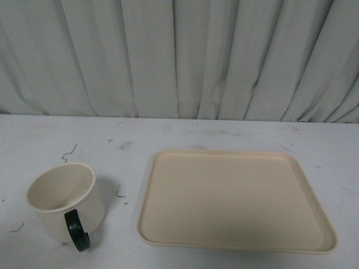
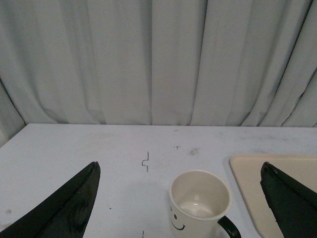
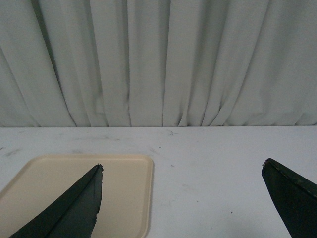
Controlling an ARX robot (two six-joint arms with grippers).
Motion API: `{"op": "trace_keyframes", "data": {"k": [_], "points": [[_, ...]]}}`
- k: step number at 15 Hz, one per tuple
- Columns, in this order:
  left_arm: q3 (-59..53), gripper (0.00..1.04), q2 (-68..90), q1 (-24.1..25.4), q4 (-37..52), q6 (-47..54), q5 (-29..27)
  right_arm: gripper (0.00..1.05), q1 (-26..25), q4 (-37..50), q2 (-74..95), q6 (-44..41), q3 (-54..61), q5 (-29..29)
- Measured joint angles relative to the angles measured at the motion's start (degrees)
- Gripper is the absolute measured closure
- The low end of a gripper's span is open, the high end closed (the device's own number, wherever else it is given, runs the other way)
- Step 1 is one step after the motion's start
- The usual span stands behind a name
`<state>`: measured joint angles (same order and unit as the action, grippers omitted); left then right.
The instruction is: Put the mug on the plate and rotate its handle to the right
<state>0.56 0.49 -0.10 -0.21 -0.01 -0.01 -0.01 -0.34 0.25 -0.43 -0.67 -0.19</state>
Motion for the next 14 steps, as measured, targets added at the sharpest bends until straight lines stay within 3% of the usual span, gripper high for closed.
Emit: {"op": "trace_keyframes", "data": {"k": [7, 8, 9, 12, 14], "points": [[0.0, 0.07, 0.0, 0.0, -0.09, -0.02, 0.04, 0.06, 0.0, 0.0, 0.0, 0.0, 0.0, 0.0], [0.52, 0.07, 0.59, 1.2, -3.58, 0.0, 2.6, 0.06, 0.0, 0.0, -0.02, 0.0, 0.0, 0.0], [1.77, 0.07, 3.8, 1.68, -5.62, 0.07, 2.03, 0.06, 0.0, 0.04, 0.0, 0.0, 0.0, 0.0], [13.0, 0.07, 29.88, -1.11, 2.45, 2.36, 2.82, 0.06, 0.0, 0.07, 0.0, 0.0, 0.0, 0.15], [20.35, 0.07, 44.46, -1.31, 3.85, 2.03, 7.43, 0.06, 0.0, 0.04, 0.0, 0.0, 0.0, 0.15]]}}
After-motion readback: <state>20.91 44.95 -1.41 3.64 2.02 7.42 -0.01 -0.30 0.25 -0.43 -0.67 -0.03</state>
